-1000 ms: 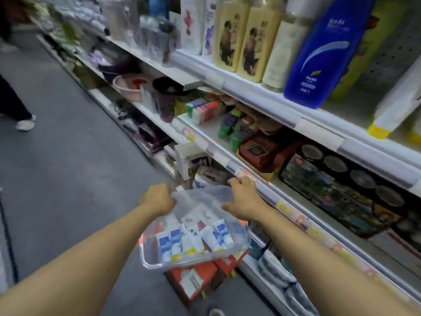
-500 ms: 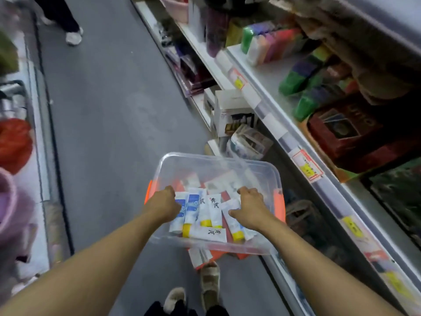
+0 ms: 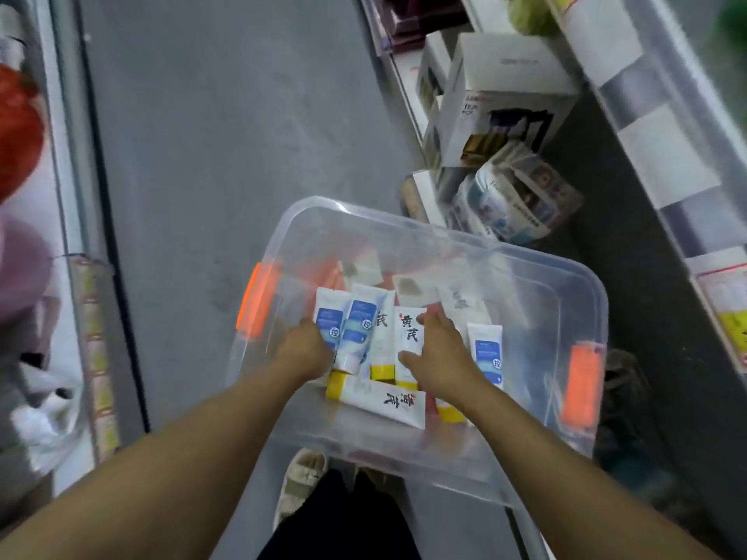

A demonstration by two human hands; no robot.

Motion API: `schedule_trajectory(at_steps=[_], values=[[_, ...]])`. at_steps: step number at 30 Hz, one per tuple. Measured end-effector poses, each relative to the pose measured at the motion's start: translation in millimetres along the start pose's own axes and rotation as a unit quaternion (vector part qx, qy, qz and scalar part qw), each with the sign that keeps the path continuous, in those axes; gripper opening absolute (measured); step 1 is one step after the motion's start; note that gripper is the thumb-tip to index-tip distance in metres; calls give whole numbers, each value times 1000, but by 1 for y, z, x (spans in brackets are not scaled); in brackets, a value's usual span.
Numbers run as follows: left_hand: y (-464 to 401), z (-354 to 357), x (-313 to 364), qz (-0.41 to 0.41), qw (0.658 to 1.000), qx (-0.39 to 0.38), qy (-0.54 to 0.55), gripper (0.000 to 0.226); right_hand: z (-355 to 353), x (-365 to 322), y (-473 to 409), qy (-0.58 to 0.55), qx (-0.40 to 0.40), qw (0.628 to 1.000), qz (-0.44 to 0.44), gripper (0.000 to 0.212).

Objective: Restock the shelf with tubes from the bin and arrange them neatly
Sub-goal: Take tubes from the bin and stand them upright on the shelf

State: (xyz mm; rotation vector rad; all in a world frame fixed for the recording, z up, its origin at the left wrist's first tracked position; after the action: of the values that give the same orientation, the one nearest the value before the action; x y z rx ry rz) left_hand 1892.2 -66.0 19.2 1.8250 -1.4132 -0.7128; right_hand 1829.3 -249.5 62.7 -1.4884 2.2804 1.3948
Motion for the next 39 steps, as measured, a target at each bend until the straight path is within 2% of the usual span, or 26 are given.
schedule_trajectory(at_steps=[5,13,18,25,29,33,36,39], values=[[-12,14,-6,-17,999,7,43,42,19,6,-18,-15,-10,1000,6,58],[-1,13,-6,-49,997,-15,62,54,28,8,-22,-27,0,1000,12,58],[22,-14,6,9,997,12,77,49,34,7,-23,-51,5,998,22,60],[58,-81,12,115,977,47,174,39,56,-16,-38,-103,36,994,22,53],[64,-94,5,145,967,41,204,39,80,-27,-55,-119,66,990,33,68],[71,-91,5,160,963,18,217,46,91,-27,-64,-79,80,990,86,78],[71,-89,3,155,964,15,214,46,89,-18,-66,-101,68,981,153,68],[73,-91,2,158,965,23,210,41,76,-8,-60,-149,69,970,180,52]])
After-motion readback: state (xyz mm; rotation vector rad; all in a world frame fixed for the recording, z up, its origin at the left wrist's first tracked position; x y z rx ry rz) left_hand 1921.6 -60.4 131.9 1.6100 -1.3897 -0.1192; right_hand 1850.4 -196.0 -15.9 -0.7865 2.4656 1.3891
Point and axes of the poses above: each hand's wrist, its own y-axis away from the middle knuckle, its own z-axis out of the palm, x = y × z, the point moved 8 cm from there along -y, towards the middle knuckle, and after that the axes turned 10 degrees about -z, right-handed, at the moved point
